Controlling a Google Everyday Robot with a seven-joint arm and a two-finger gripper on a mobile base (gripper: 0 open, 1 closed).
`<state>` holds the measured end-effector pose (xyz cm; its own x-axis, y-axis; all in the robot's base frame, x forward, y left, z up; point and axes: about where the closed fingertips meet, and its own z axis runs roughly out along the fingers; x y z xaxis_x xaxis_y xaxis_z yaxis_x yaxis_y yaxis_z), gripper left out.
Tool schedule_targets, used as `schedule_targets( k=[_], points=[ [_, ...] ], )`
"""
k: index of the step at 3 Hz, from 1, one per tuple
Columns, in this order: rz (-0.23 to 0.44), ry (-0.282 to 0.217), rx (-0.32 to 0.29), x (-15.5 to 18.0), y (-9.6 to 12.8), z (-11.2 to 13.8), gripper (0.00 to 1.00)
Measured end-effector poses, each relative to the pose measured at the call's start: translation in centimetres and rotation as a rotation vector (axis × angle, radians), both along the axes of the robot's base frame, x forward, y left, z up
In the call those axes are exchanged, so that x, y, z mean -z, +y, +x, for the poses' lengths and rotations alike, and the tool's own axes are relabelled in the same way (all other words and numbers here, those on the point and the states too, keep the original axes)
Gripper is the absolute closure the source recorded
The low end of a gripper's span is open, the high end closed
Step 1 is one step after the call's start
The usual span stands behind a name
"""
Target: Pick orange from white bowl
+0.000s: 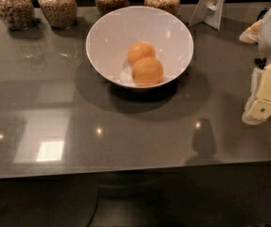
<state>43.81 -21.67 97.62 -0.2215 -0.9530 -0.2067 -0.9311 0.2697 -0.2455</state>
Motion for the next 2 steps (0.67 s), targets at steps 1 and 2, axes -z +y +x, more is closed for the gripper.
schedule_targets(
  k=[1, 2],
  points=[
    [0.000, 0.000, 0.000, 0.0, 0.0, 0.0, 0.00],
    [0.043, -0.017, 0.001, 0.1, 2.0, 1.1, 0.00]
  ],
)
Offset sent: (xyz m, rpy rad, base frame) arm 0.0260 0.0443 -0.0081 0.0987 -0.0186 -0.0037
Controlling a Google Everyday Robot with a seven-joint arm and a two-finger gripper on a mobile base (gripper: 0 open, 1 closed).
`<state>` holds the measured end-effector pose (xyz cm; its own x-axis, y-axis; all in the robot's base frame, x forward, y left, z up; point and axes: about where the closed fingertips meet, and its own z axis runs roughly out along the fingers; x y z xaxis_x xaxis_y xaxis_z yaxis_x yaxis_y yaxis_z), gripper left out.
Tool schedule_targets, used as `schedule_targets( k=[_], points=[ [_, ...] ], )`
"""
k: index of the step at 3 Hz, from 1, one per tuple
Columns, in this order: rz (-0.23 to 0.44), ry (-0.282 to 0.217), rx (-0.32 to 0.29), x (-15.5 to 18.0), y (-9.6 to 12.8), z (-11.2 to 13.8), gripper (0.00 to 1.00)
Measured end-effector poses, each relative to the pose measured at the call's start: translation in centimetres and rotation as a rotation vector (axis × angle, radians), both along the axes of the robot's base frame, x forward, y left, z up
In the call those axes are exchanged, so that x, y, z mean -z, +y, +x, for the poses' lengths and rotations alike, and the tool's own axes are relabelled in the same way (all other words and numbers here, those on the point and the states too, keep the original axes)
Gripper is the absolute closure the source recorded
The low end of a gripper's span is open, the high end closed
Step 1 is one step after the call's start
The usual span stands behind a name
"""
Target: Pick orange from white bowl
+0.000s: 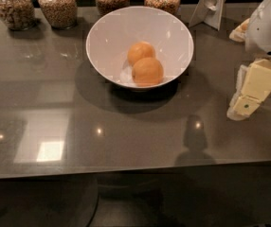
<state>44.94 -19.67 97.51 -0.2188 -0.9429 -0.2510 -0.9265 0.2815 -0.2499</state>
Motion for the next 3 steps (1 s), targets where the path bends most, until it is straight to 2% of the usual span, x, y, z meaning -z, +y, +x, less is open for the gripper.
schedule_targets(
  k=[1, 2, 3],
  points=[
    [0.097, -0.021, 0.010, -0.1, 4.7, 2.4, 0.00],
    [0.216, -0.037, 0.088, -0.7, 8.4, 5.1, 0.00],
    [0.229, -0.035, 0.122, -0.8, 8.4, 5.1, 0.00]
  ],
)
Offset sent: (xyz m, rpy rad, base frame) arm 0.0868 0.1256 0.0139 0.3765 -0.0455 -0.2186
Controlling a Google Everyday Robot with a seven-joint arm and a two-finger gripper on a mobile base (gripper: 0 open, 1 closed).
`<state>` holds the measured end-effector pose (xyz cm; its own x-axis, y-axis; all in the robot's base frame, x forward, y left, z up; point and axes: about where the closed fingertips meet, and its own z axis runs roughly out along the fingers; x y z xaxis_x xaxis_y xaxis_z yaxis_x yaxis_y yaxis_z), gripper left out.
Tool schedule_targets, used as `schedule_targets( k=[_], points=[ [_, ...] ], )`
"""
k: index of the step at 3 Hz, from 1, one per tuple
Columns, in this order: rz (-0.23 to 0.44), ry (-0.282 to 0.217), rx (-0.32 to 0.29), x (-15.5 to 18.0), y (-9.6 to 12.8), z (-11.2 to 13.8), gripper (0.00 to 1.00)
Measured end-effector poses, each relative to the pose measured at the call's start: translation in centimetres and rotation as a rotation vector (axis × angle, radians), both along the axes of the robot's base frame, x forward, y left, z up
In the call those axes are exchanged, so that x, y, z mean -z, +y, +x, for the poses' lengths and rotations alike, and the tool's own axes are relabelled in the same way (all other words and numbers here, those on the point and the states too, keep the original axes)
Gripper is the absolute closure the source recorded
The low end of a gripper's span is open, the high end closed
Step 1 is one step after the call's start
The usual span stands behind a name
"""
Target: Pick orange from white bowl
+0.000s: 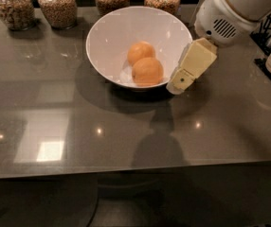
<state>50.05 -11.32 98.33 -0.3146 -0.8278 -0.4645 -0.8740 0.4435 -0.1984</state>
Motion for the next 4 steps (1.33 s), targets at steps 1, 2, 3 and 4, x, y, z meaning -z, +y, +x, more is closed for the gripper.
schedule_targets(
  k=[1, 2, 3, 4],
  points=[
    [0.000, 0.000, 0.000, 0.0, 0.0, 0.0, 0.00],
    [0.059, -0.039, 0.047, 0.3, 0.2, 0.6, 0.00],
    [0.171, -0.065, 0.161, 2.2, 0.8, 2.1, 0.00],
    [0.293, -0.126, 0.277, 2.4, 1.9, 5.8, 0.00]
  ],
)
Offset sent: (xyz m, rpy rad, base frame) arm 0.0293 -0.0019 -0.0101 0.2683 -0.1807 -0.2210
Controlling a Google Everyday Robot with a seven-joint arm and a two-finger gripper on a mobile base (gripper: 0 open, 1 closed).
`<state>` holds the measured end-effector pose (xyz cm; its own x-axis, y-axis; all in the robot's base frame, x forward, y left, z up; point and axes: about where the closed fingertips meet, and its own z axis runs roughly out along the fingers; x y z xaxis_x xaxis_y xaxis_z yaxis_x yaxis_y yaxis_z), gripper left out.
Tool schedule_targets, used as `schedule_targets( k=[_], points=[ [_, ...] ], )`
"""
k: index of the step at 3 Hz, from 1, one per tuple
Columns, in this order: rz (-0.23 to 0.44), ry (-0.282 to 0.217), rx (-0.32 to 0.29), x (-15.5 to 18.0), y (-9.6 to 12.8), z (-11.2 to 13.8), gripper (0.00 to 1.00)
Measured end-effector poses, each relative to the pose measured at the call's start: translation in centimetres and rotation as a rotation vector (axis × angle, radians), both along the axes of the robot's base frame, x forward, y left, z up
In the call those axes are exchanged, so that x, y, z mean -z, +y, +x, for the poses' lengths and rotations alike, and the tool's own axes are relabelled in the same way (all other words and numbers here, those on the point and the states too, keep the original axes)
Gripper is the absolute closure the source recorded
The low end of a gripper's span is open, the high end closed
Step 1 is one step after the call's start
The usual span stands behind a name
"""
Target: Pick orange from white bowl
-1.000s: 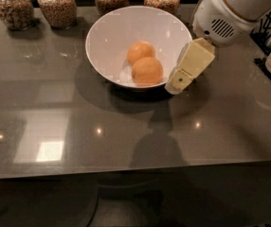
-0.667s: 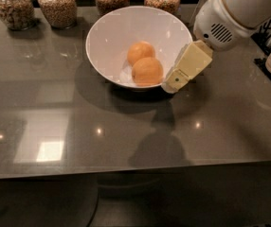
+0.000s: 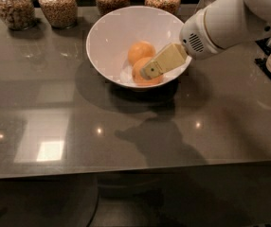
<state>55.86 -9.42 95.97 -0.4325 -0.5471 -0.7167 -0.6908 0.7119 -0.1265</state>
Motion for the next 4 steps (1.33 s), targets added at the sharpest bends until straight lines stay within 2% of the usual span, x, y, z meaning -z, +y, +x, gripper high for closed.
schedule_targets(
  k=[1, 2, 3, 4],
  points=[
    [0.092, -0.054, 0.094, -0.8, 0.7, 4.0, 0.00],
    [0.170, -0.061, 0.146, -0.9, 1.5, 7.8, 0.06],
    [0.227, -0.004, 0.157, 1.1, 2.3, 9.8, 0.07],
    [0.268, 0.080, 0.158, 3.8, 3.3, 11.1, 0.06]
  ],
)
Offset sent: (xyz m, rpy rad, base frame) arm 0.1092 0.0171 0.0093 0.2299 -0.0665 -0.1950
